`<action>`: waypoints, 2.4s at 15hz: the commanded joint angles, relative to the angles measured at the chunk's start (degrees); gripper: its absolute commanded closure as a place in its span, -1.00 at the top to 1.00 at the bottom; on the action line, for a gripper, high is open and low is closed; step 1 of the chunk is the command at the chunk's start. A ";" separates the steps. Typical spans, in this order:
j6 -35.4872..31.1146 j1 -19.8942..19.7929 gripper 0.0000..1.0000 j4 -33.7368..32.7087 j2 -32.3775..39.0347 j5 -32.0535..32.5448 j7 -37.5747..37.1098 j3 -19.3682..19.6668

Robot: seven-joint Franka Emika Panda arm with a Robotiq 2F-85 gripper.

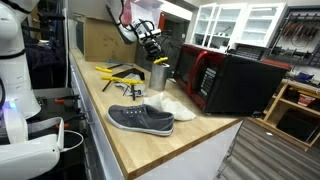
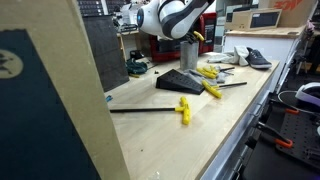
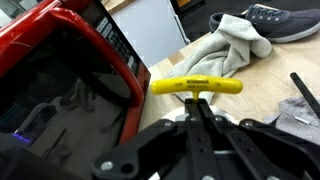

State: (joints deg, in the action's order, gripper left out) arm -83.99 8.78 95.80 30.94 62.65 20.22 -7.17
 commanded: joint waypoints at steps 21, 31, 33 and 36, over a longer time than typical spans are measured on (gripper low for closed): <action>-5.93 -1.97 1.00 0.59 -6.50 -13.22 -0.57 -2.60; -21.29 -3.44 1.00 14.11 -18.73 -21.86 -1.40 -1.25; -23.24 -3.36 0.95 16.42 -20.49 -21.65 -2.69 -1.02; -25.73 -2.96 0.46 19.57 -22.71 -19.98 -4.80 -0.67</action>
State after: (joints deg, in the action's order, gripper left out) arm -107.15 5.12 109.64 12.80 42.65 18.05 -8.13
